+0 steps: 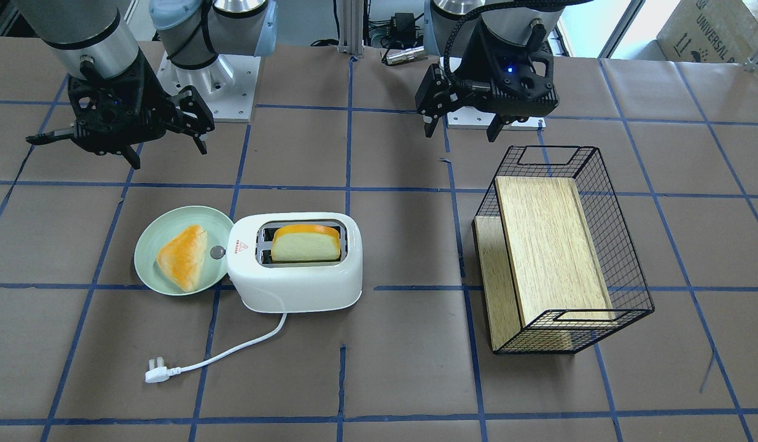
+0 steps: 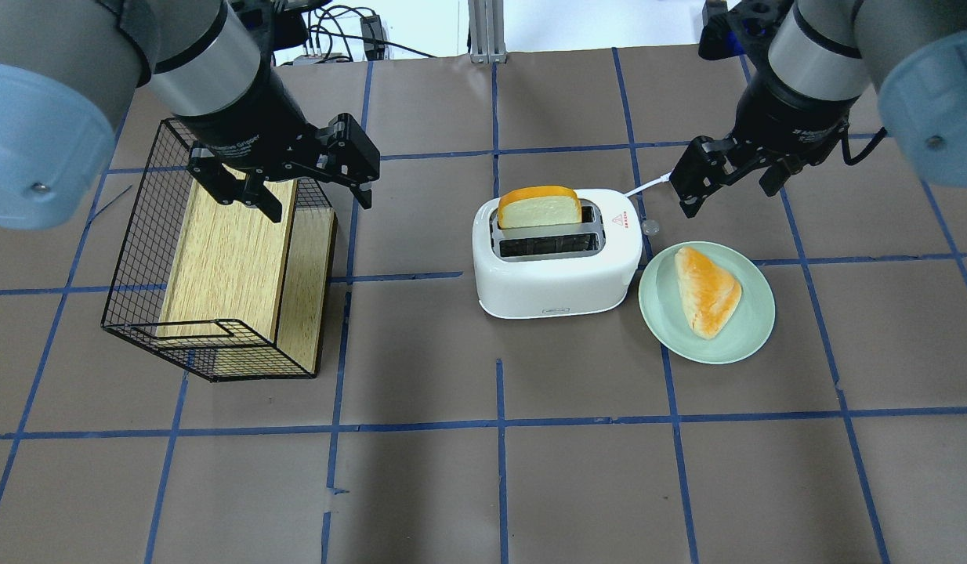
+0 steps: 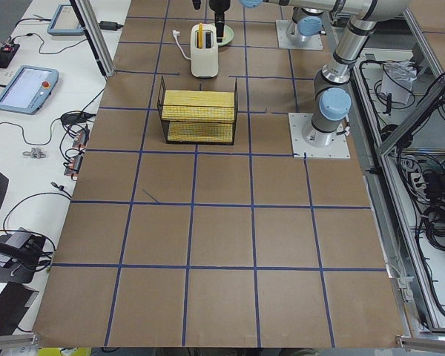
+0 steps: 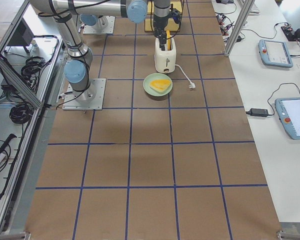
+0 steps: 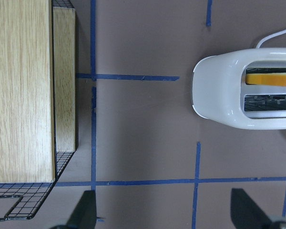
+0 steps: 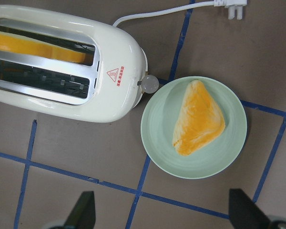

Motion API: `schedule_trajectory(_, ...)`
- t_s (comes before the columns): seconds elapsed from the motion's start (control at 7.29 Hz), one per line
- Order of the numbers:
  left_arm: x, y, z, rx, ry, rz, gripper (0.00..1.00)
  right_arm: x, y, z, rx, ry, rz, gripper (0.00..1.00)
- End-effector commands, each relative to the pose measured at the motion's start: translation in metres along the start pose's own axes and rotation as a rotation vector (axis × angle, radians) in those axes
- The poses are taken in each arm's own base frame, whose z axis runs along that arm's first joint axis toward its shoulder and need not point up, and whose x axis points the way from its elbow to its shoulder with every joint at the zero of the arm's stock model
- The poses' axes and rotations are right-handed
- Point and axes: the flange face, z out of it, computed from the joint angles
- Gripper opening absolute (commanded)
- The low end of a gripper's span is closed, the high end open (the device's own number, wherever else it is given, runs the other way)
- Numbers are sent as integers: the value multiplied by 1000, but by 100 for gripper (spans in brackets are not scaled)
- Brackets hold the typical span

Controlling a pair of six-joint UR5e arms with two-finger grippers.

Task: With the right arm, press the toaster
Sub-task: 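Lift the right gripper up and away from the toaster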

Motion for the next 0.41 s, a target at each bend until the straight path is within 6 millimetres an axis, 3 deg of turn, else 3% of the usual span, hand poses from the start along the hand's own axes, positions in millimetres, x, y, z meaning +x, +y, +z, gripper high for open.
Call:
schedule_trajectory(0.0, 0, 0, 0, 0, 0, 0, 100, 0, 2, -3, 4, 3, 13, 100)
schedule_trajectory(0.27, -1, 0, 0, 0, 0, -1, 100, 0, 2, -3, 11, 4, 13, 100)
